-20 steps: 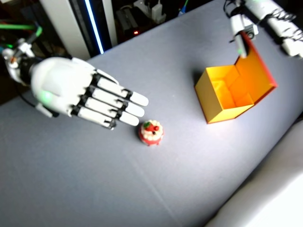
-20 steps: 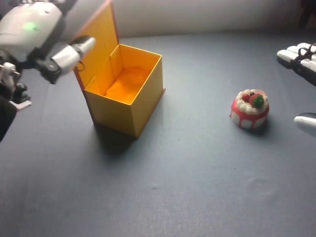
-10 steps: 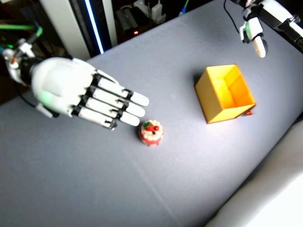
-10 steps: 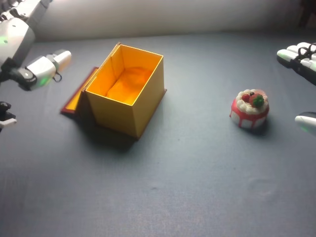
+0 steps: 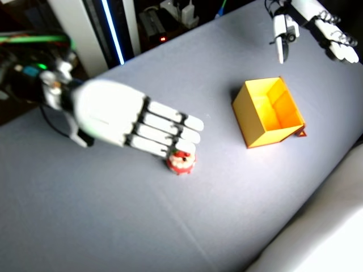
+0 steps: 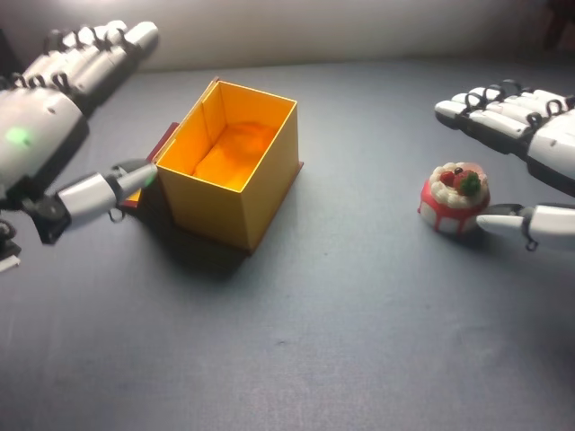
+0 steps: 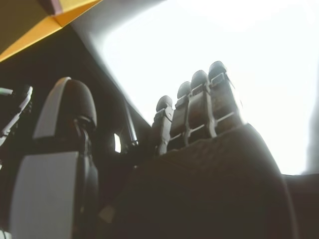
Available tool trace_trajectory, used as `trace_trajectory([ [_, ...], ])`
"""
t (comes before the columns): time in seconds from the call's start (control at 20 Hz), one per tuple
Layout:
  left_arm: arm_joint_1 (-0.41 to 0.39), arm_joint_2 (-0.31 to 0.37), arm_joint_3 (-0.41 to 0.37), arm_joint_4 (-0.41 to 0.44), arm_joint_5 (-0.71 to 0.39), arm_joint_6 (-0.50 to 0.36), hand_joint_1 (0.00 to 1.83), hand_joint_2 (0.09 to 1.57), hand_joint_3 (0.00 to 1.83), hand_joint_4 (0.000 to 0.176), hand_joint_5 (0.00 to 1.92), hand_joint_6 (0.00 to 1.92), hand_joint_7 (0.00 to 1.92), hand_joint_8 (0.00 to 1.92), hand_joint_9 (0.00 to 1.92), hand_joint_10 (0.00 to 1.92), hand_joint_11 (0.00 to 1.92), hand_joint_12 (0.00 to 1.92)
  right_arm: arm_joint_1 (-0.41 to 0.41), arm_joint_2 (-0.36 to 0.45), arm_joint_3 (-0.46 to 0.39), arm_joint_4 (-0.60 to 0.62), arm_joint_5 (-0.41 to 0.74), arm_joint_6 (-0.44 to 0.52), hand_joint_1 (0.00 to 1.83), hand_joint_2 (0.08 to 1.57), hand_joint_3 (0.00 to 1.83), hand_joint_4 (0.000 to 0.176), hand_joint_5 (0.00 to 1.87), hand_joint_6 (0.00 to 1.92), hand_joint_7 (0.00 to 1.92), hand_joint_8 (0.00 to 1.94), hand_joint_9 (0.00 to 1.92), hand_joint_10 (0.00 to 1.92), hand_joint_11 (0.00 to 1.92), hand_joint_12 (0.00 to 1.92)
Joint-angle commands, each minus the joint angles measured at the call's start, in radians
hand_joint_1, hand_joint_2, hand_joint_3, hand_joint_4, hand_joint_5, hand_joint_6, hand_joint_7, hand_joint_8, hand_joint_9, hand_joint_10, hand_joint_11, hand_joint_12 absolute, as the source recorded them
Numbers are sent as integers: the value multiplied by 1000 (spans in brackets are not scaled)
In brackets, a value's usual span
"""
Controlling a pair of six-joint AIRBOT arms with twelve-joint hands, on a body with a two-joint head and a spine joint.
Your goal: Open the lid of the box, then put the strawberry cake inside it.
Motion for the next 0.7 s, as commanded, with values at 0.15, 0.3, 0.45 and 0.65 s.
trace_trajectory([
  [0.15, 43, 29, -35, 73, -151, -1, 805, 1238, 0, 170, 0, 0, 0, 0, 0, 0, 0, 0, 81, -61, 69, -8, -65, -52, 869, 1175, 0, 0, 0, 0, 0, 0, 0, 0, 0, 0],
  [0.3, 62, 39, -50, 94, -174, -7, 840, 1235, 0, 131, 0, 0, 0, 0, 0, 0, 0, 0, 101, -91, 104, -8, -129, -66, 918, 1154, 0, 0, 0, 0, 0, 0, 0, 0, 0, 0],
  [0.45, 71, 44, -59, 105, -194, -7, 855, 1256, 7, 109, 0, 0, 0, 0, 0, 0, 0, 0, 117, -117, 133, -7, -175, -76, 993, 1125, 0, 0, 0, 0, 0, 0, 0, 0, 0, 0],
  [0.65, 72, 47, -64, 116, -214, -9, 835, 1260, 7, 91, 0, 0, 0, 0, 0, 0, 0, 0, 130, -141, 163, -7, -217, -80, 1080, 1109, 0, 0, 0, 0, 0, 0, 10, 4, 11, 5],
])
